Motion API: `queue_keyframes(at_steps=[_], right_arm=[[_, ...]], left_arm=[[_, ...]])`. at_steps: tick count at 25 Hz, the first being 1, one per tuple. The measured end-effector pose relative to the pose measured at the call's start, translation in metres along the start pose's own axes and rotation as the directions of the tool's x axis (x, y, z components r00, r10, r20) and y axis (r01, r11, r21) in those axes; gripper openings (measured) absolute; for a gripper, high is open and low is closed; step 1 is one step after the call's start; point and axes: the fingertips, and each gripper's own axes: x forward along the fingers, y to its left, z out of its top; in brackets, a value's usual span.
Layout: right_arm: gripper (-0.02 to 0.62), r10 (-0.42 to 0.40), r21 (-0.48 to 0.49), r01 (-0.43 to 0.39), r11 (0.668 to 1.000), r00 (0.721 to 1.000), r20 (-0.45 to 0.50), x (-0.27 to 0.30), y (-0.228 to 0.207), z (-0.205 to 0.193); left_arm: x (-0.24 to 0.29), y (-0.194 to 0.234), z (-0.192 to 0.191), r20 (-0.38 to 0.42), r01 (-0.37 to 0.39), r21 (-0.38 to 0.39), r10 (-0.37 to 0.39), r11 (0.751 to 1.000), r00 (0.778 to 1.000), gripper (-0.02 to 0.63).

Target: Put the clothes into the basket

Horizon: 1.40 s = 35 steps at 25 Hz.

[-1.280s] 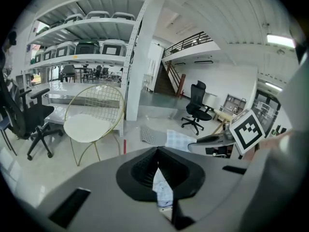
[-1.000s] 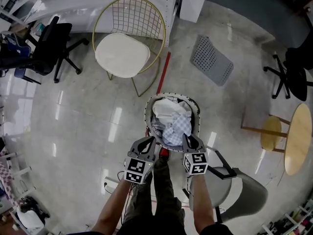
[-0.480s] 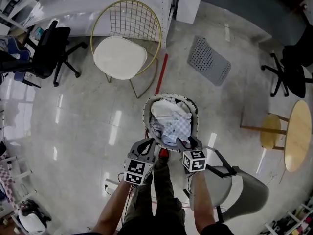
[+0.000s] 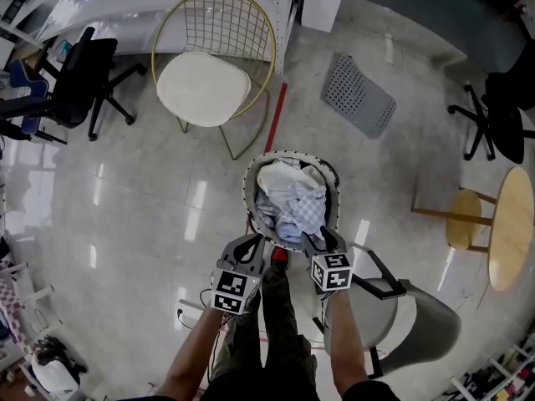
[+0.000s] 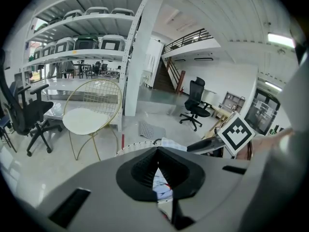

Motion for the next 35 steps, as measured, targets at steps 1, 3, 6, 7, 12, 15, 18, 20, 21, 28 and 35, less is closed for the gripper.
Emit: queue_keyframes(at_steps=[1, 3, 6, 7, 12, 15, 18, 20, 21, 28, 35], right_arm=[[0.236, -0.004, 0.0, 0.004, 1.0, 1.0, 0.003, 0.001, -0.001, 0.0], [0.236, -0.009, 0.002, 0.009, 1.0, 1.0, 0.009, 0.003, -0.002, 0.0], [0.236, -0.013, 0.004, 0.013, 1.0, 1.0, 0.014, 0.003, -0.002, 0.001], [0.236, -0.012, 0.003, 0.012, 1.0, 1.0, 0.017, 0.002, -0.002, 0.002], [0.236, -0.017, -0.005, 0.017, 1.0, 0.998, 0.056, -0.003, 0.001, 0.022], [0.236, -0.027, -0.01, 0.028, 1.0, 0.996, 0.086, -0.016, 0.003, 0.037], [0.236, -0.046, -0.018, 0.049, 0.999, 0.99, 0.133, -0.031, 0.003, 0.06], [0.236, -0.056, -0.023, 0.061, 0.998, 0.984, 0.167, -0.041, 0.004, 0.077], [0.236, -0.06, -0.024, 0.065, 0.998, 0.981, 0.183, -0.047, 0.005, 0.084], [0.235, -0.097, -0.02, 0.109, 0.994, 0.944, 0.317, -0.103, 0.013, 0.127], [0.197, -0.129, -0.014, 0.151, 0.988, 0.886, 0.446, -0.165, 0.03, 0.165]], left_arm=[[0.001, 0.0, -0.001, 0.0, 0.002, -0.001, -0.002, 1.0, 1.0, 0.006], [0.003, 0.002, -0.003, -0.002, 0.003, 0.0, -0.003, 1.0, 1.0, 0.006], [0.003, 0.001, -0.006, -0.018, 0.006, -0.001, -0.006, 1.0, 1.0, 0.006], [0.003, 0.001, -0.006, -0.021, 0.006, 0.0, -0.006, 1.0, 1.0, 0.006], [0.002, 0.004, 0.01, 0.004, 0.007, 0.014, -0.007, 1.0, 1.0, 0.006], [-0.003, 0.001, 0.022, 0.011, 0.011, 0.028, -0.011, 1.0, 1.0, 0.006], [-0.006, -0.002, 0.043, 0.034, 0.018, 0.051, -0.02, 0.999, 0.999, 0.006], [-0.008, -0.004, 0.059, 0.052, 0.026, 0.069, -0.03, 0.997, 0.998, 0.006], [-0.009, -0.006, 0.065, 0.06, 0.03, 0.075, -0.035, 0.997, 0.998, 0.006], [-0.035, -0.02, 0.106, 0.122, 0.037, 0.116, -0.052, 0.993, 0.991, 0.006], [-0.077, -0.031, 0.154, 0.211, 0.027, 0.167, -0.063, 0.986, 0.976, 0.006]])
